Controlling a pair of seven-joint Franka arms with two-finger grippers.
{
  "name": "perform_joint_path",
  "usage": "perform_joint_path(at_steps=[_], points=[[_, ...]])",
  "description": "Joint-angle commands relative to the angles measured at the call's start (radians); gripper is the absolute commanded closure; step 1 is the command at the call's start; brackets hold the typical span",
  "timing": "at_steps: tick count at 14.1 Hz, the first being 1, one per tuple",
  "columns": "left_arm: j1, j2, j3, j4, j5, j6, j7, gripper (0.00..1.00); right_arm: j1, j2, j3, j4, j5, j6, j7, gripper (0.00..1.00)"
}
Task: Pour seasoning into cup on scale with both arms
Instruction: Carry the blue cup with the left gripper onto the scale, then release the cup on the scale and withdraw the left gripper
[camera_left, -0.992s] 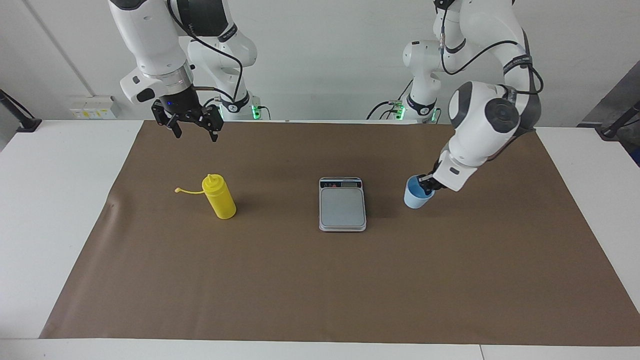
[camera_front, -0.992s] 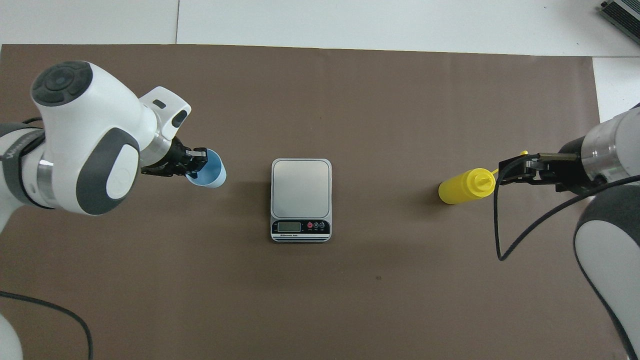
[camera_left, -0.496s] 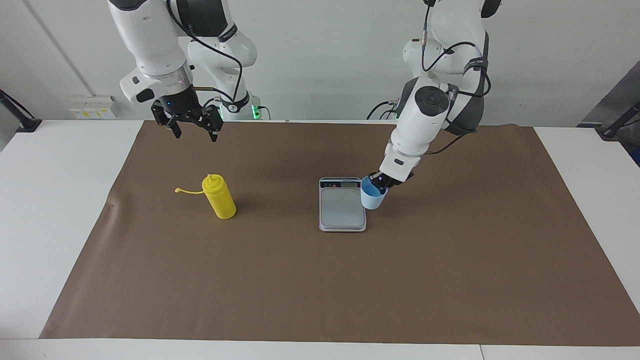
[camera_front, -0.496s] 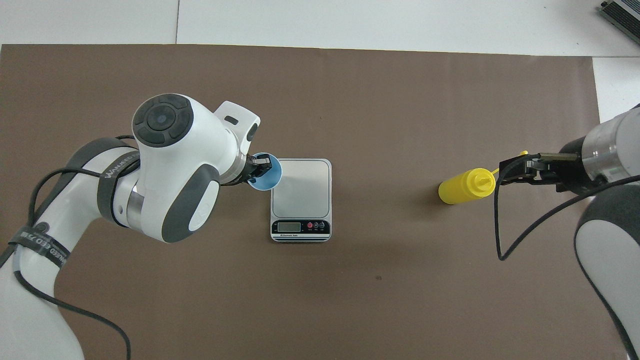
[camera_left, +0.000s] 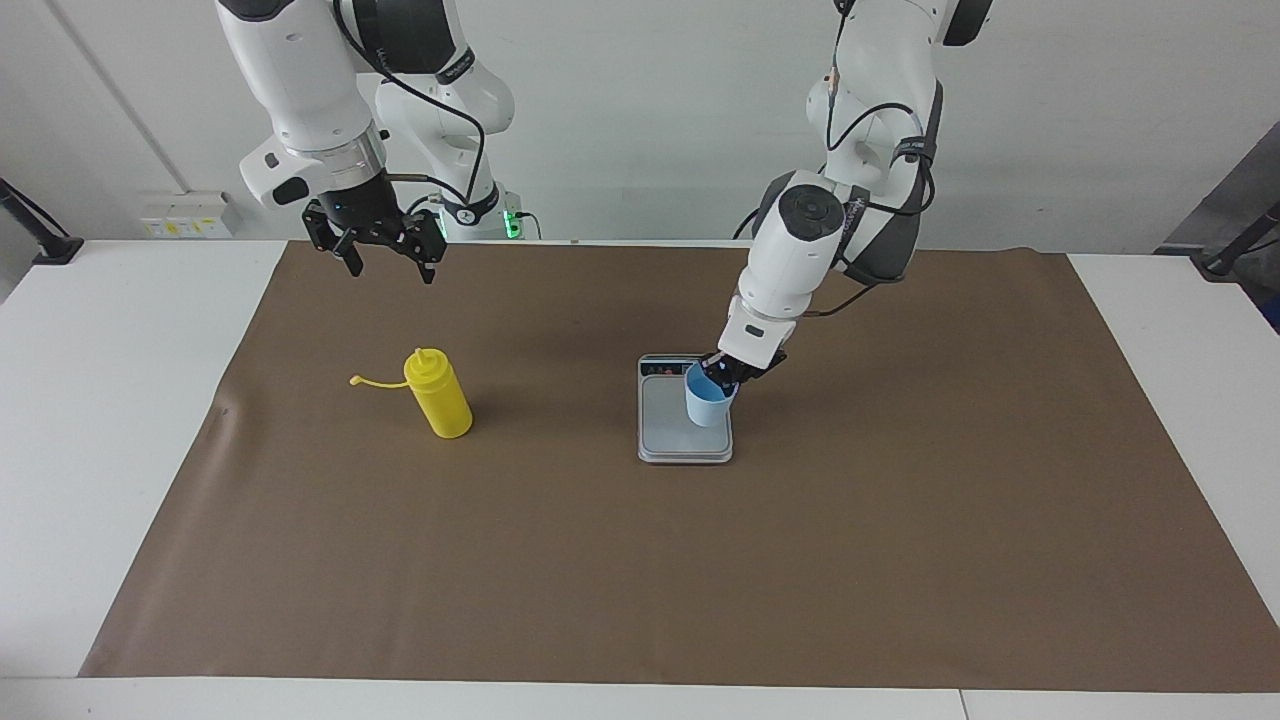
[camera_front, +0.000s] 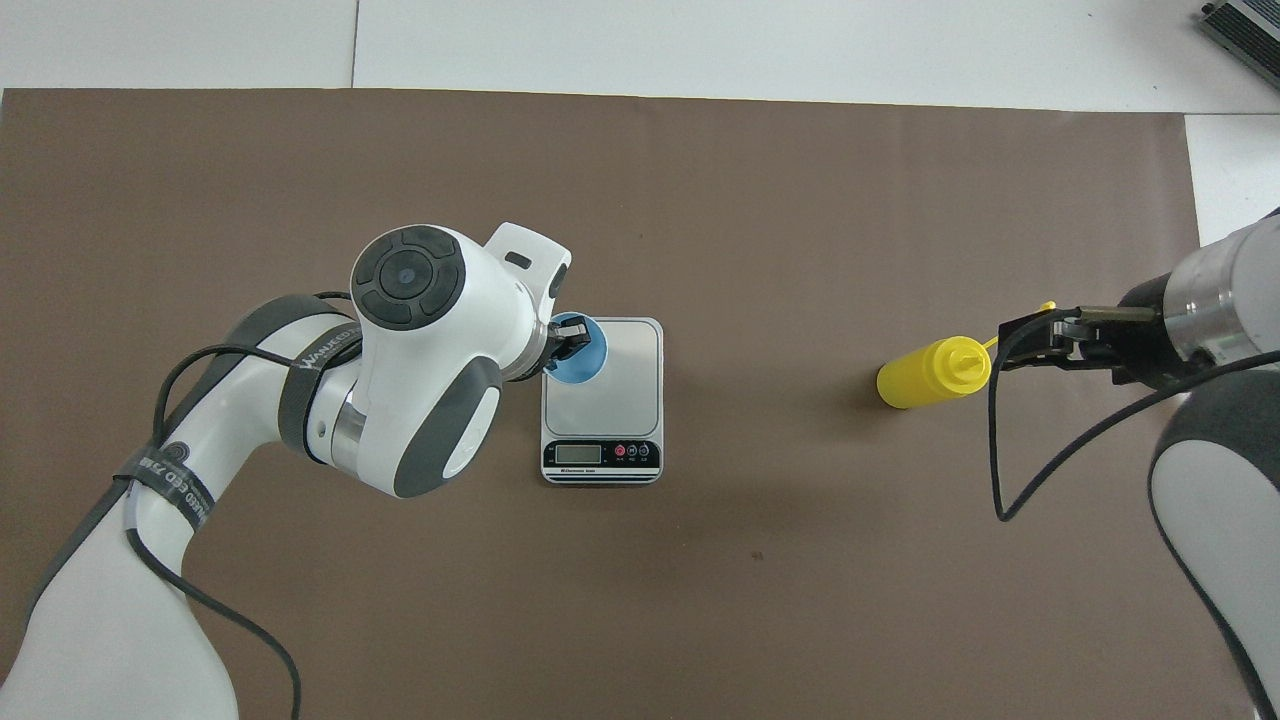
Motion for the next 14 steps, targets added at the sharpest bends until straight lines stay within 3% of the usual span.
perform_joint_path(at_steps=[1, 11, 12, 13, 14], points=[[-0.038, -0.001, 0.016, -0.017, -0.016, 0.041, -0.056, 1.0, -0.015, -0.027, 0.004, -0.031, 0.019, 0.008, -0.031, 0.0], [-0.053, -0.003, 0.018, -0.061, -0.014, 0.104, -0.061, 1.0, -0.022, -0.032, 0.004, -0.042, 0.021, 0.01, -0.032, 0.0], [-0.053, -0.005, 0.018, -0.069, -0.014, 0.113, -0.061, 0.97, -0.022, -0.032, 0.004, -0.042, 0.021, 0.01, -0.032, 0.0], [-0.053, -0.005, 0.018, -0.078, -0.014, 0.126, -0.061, 0.85, -0.022, -0.032, 0.004, -0.042, 0.021, 0.01, -0.032, 0.0], [-0.053, -0.005, 0.018, -0.083, -0.014, 0.13, -0.061, 0.66, -0.022, -0.032, 0.004, -0.042, 0.021, 0.01, -0.034, 0.0]])
